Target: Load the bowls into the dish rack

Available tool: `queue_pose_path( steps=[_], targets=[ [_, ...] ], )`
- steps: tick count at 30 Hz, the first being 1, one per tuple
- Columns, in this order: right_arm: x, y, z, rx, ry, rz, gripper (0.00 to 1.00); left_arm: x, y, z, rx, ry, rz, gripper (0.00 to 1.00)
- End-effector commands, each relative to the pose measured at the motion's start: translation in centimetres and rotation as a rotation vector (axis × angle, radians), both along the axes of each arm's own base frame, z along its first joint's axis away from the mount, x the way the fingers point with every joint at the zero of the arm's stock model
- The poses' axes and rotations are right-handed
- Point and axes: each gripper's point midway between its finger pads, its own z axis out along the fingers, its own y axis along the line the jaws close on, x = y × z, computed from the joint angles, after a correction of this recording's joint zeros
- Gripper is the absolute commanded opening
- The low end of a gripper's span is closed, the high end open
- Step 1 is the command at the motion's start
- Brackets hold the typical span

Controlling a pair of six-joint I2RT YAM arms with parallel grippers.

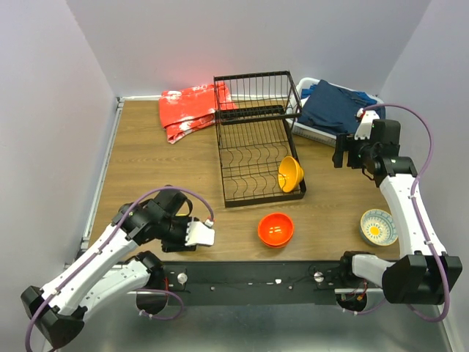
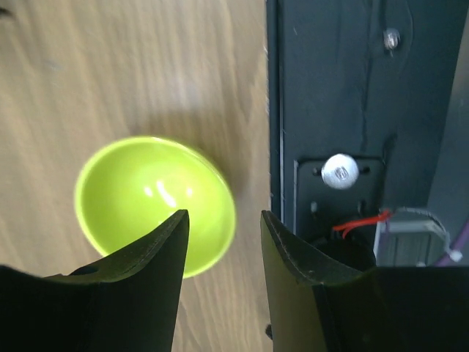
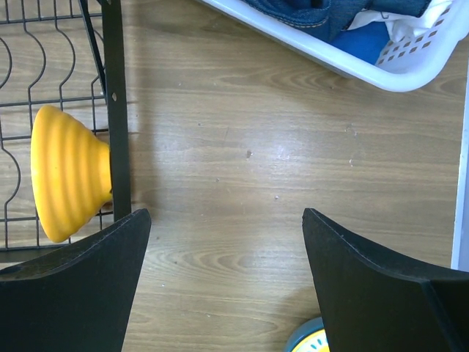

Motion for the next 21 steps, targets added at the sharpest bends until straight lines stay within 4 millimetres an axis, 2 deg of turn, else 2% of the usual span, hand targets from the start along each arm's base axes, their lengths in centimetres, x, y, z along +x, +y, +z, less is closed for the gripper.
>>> queue_pose_path(
  steps=[1, 8, 14, 15, 21],
  targets=[
    [0.5, 0.5, 0.5, 0.025, -0.024, 0.021, 0.92, -1.3, 2.3, -1.7, 0.121, 0.042, -0.045, 0.52],
    [0.1, 0.3, 0.3, 0.018, -0.024, 0.013, 0.92, -0.9, 2.0, -3.5, 0.22, 0.127, -0.008, 0.49],
    [-0.1, 0.2, 0.3, 0.018, -0.032, 0.004, 0.92, 0.2, 1.9, -4.7, 0.24, 0.059, 0.013, 0.46],
    [-0.1, 0.2, 0.2, 0.018, -0.03, 0.003, 0.92, 0.9, 2.0, -5.0, 0.251, 0.023, 0.025, 0.45],
    [-0.1, 0.3, 0.1, 0.026, -0.025, -0.001, 0.92, 1.5, 1.8, -6.0, 0.258, -0.009, 0.028, 0.35]
  ],
)
